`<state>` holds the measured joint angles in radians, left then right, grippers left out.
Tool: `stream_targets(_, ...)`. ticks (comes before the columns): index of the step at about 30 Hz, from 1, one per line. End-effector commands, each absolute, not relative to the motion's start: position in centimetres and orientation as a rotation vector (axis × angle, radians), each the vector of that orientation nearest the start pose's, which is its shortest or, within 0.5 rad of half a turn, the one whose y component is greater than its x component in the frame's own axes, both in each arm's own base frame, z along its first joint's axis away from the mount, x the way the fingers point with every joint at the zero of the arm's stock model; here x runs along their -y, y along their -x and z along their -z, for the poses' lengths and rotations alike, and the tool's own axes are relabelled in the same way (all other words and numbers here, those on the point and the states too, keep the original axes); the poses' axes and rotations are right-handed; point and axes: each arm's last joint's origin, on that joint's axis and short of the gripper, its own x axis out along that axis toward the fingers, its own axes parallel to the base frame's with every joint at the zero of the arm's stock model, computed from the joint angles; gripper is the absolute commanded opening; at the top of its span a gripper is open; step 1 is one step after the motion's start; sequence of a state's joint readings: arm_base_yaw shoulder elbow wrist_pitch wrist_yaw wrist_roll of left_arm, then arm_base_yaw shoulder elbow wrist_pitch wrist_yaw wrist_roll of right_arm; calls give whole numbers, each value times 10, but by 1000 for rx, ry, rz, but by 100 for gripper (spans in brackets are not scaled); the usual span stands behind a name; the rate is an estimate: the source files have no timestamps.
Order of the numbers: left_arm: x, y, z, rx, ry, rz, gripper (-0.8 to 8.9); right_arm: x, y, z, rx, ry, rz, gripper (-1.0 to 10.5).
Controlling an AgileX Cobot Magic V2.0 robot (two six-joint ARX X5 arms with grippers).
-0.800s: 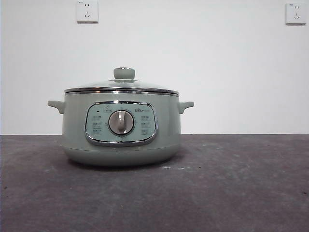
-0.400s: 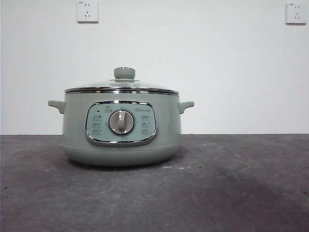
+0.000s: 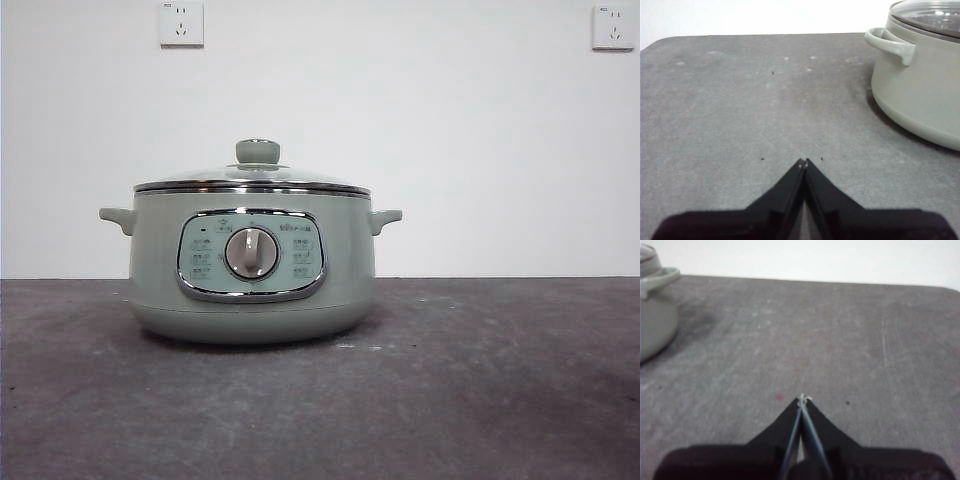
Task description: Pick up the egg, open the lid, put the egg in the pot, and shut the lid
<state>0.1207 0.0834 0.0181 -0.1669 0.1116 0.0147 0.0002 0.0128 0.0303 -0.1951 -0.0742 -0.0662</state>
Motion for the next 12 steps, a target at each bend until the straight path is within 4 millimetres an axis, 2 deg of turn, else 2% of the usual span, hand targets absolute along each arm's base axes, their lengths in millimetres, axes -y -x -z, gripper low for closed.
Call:
stream_targets(1,-9,-99,-144,-237,17,-11,-4,-2,-95,-152,-170,45,-75,1)
stream_targets(12,-9,-99,-144,-241,18,-11,-4,-2,-95,-152,-178,43,-81,1)
